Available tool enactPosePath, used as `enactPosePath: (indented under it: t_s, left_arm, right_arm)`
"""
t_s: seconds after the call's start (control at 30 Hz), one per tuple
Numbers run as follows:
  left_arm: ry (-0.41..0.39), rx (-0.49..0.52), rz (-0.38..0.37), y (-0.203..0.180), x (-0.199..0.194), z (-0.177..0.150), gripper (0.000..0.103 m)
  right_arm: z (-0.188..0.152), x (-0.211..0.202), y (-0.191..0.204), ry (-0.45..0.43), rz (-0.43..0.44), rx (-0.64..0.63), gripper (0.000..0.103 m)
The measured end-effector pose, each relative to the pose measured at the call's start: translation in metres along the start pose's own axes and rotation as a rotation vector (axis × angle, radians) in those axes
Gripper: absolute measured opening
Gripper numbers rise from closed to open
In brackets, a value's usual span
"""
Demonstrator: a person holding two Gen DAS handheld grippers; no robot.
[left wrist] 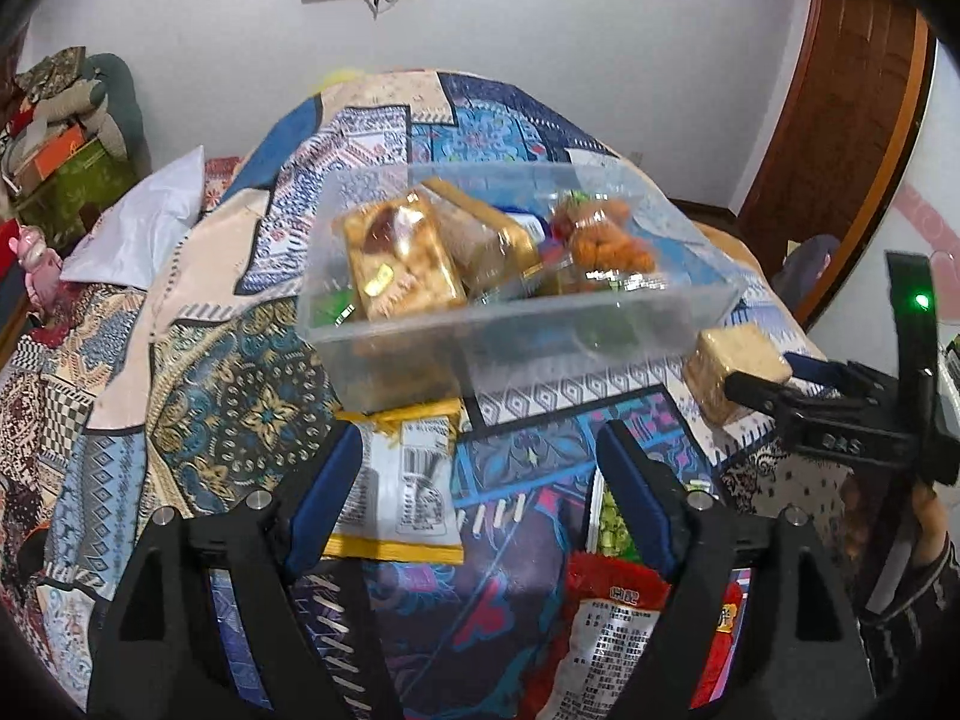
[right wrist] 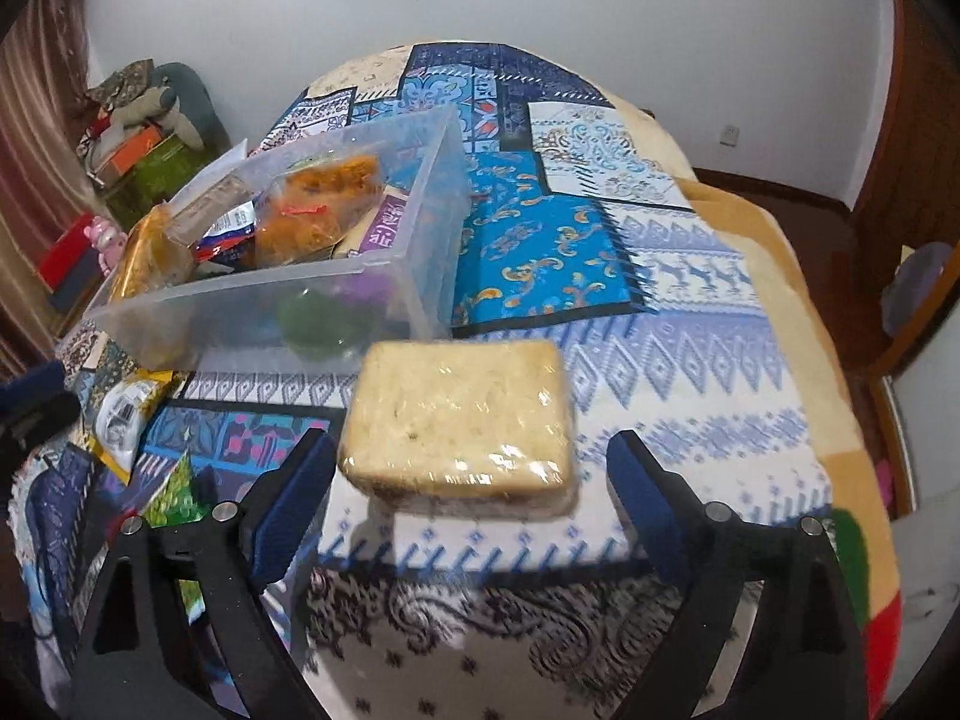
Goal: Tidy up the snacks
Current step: 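Grasp the red snack bag with the left gripper while the right grasps the square cracker block, then carry the red bag and cracker block over the clear box and release both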
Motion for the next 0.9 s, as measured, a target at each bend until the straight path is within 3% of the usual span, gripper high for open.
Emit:
enactPosePath:
  t_s: [0.13,0.23,0.3,0.67,0.9]
  left_arm:
    - [0.029,0.000,-0.010,-0.002,0.005,-0.011,0.081]
    - [0.048,0.008,-0.015,-0.004,0.004,-0.021,0.081]
    - [0.059,0.015,-0.018,-0.006,0.002,-0.029,0.081]
    - [0.178,0.045,-0.071,-0.029,-0.012,-0.086,0.083]
    - [0.221,0.040,-0.095,-0.035,-0.019,-0.120,0.091]
  right_arm:
    - [-0.001,0.019,0.003,0.039,0.000,-0.002,0.091]
    - [-0.004,0.020,0.003,0.029,0.009,0.017,0.082]
    - [-0.007,0.016,0.004,0.022,0.019,0.023,0.081]
    - [-0.050,-0.044,0.033,-0.030,0.056,0.021,0.080]
    - [-0.072,-0.071,0.047,-0.047,0.087,0.023,0.080]
Point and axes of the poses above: each gripper's, at about its wrist camera, not at the fingertips, and x roughly the way its jaws point, y to its left, z to its top, the point moved 9 cm from there along x, roughly the way its jaws point, and after that the axes turned 14 degrees about -x, right-handed, at the moved point
